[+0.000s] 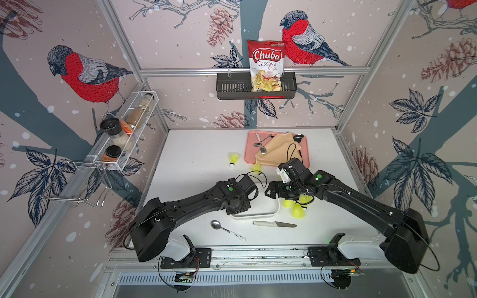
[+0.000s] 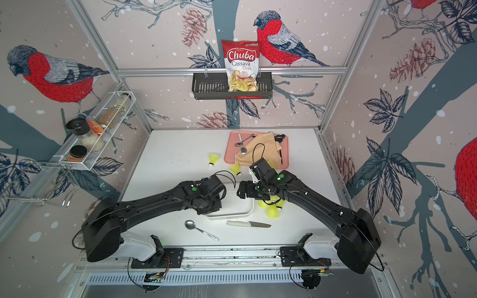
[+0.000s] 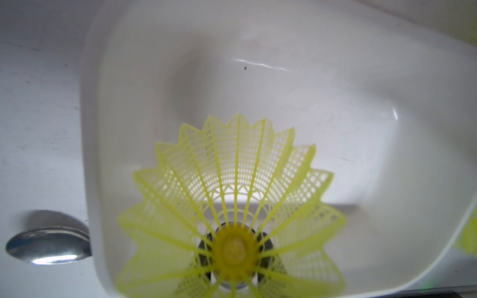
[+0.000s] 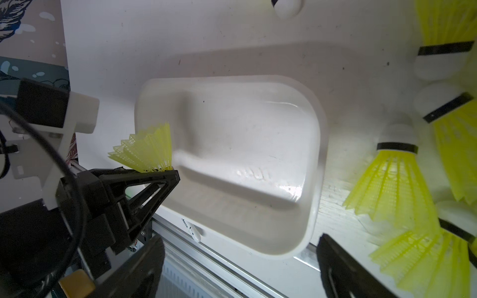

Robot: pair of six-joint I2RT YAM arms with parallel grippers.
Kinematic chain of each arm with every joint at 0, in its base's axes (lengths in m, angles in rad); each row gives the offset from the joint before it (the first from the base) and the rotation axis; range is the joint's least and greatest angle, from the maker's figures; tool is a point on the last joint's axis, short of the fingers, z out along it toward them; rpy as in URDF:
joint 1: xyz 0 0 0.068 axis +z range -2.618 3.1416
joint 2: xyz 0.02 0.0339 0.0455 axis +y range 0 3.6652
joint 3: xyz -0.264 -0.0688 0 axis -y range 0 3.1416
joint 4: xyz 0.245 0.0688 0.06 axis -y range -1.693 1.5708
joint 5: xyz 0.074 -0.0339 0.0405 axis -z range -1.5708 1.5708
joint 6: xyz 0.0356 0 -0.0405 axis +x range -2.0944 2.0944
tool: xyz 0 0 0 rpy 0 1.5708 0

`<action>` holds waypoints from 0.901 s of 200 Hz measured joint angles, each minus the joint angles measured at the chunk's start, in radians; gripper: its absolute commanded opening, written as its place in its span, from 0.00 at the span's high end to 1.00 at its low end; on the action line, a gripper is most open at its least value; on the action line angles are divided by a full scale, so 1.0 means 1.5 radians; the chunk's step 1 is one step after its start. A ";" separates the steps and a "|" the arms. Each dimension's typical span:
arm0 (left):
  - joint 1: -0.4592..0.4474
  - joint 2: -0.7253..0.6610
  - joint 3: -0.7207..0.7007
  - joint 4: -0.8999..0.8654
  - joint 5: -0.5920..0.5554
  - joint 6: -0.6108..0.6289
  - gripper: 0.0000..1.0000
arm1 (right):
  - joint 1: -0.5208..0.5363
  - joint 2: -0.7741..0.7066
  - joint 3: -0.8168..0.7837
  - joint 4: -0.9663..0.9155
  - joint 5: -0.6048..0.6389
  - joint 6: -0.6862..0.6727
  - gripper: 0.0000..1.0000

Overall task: Put the shuttlecocks into the storage box
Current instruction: Place the shuttlecock in the storage box.

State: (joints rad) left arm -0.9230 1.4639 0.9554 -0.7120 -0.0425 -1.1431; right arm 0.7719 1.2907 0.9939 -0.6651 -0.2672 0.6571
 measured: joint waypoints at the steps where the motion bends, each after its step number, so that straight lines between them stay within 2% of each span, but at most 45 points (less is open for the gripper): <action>1: 0.000 0.001 0.001 -0.001 -0.001 0.000 0.82 | 0.000 0.000 0.000 0.000 0.000 0.000 0.07; 69: 0.000 0.067 0.021 -0.024 -0.027 0.028 0.79 | -0.003 -0.019 -0.016 0.002 0.006 0.000 0.07; 120: 0.000 0.107 0.047 -0.034 -0.043 0.034 0.77 | -0.055 -0.084 -0.065 0.036 -0.079 -0.003 0.07; 180: 0.000 0.129 0.055 -0.035 -0.047 0.043 0.75 | -0.080 -0.093 -0.099 0.059 -0.156 -0.002 0.07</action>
State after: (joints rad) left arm -0.9234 1.6577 1.0378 -0.7643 -0.1127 -1.0786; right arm 0.6518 1.1519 0.8455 -0.5766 -0.5007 0.6540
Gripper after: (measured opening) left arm 0.283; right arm 0.930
